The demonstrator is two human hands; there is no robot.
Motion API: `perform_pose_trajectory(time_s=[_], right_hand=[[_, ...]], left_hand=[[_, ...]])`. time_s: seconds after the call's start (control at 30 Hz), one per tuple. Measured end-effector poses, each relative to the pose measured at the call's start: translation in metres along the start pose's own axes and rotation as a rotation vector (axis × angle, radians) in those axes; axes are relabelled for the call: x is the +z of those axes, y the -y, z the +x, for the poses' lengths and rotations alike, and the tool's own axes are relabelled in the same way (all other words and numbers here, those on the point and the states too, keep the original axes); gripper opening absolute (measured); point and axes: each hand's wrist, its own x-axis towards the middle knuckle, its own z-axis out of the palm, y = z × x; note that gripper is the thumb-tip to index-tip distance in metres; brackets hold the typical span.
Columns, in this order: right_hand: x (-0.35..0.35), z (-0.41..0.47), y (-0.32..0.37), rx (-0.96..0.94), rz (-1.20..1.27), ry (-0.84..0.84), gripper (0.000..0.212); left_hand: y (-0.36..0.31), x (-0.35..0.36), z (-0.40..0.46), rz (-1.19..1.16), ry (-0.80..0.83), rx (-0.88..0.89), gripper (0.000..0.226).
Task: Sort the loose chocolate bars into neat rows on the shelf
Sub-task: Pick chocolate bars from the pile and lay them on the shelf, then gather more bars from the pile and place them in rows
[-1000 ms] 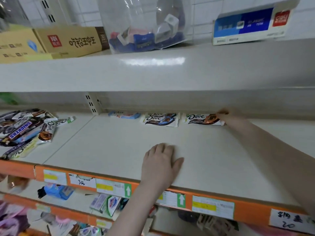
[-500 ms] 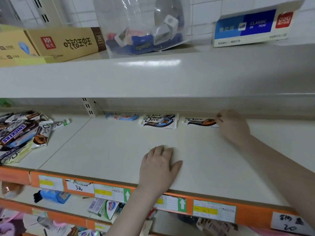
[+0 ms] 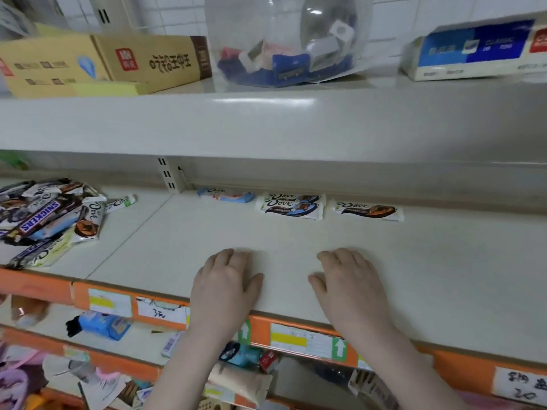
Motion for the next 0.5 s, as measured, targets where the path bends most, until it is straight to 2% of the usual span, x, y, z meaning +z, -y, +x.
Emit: perform_pose_trajectory(time_s=[0.2, 0.33, 0.5], right_hand=[[0.033, 0.027, 0.097, -0.036, 0.027, -0.018, 0.033], [0.060, 0.050, 0.188, -0.045, 0.056, -0.010, 0.038], [0.084, 0.081, 0.308, 0.003, 0.120, 0.000, 0.038]], left_hand=[[0.114, -0.025, 0.000, 0.041, -0.078, -0.072, 0.050], [0.223, -0.048, 0.002, 0.026, -0.130, -0.130, 0.042], [0.344, -0.086, 0.010, 0.018, -0.140, -0.187, 0.043]])
